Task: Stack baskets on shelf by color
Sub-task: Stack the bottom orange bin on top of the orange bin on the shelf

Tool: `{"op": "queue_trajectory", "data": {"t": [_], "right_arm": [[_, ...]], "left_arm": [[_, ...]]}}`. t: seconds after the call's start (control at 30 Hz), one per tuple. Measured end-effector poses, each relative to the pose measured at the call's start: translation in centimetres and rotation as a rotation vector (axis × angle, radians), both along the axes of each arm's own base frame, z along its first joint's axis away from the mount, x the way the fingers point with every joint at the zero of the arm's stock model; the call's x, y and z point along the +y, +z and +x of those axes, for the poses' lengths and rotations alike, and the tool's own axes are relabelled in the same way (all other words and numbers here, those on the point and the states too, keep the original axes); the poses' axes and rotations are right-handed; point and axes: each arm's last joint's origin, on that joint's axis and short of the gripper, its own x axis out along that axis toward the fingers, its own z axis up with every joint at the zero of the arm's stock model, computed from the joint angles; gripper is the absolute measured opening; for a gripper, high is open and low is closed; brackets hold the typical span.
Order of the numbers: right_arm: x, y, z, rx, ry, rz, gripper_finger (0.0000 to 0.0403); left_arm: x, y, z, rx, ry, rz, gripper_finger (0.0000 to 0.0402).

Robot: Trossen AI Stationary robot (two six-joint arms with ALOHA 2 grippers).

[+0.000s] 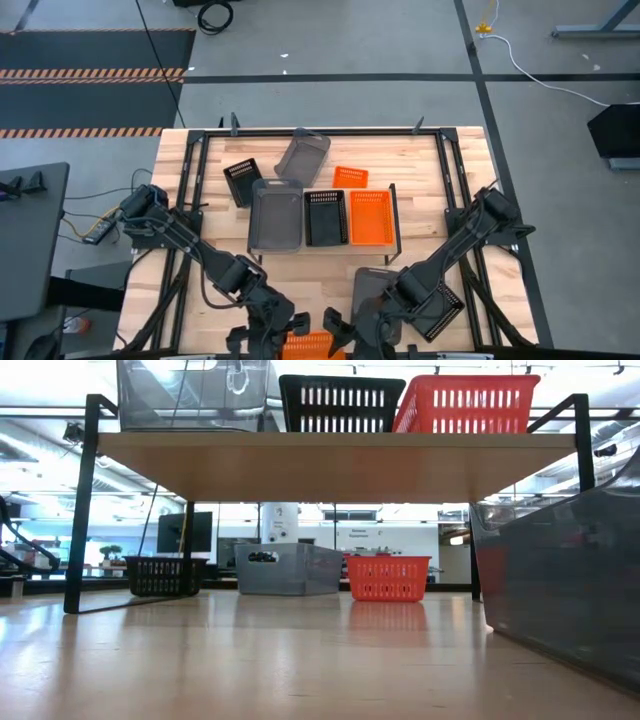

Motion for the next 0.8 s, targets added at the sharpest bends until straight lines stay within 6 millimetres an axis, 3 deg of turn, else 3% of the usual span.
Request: {"op": "queue_trajectory", "data": {"t": [0.2, 0.67, 0.8], "right_arm": [[0.1, 0.1, 0.0, -0.007, 0.009, 0.014, 0.0218], [0.0, -0.2, -0.3, 0.066, 0.02, 0.025, 0.0021], [0.1, -0.2, -0.4, 0.081, 0.035, 0.03, 0.0017]], "left_arm": [[0.1, 0.0, 0.1, 0.0, 0.006, -0.001, 0.0006], [0.6, 0.1, 0.8, -0.011, 0.098, 0.005, 0.0022], [1.2, 0.2, 1.3, 0.004, 0.178, 0.0, 0.0055]]}}
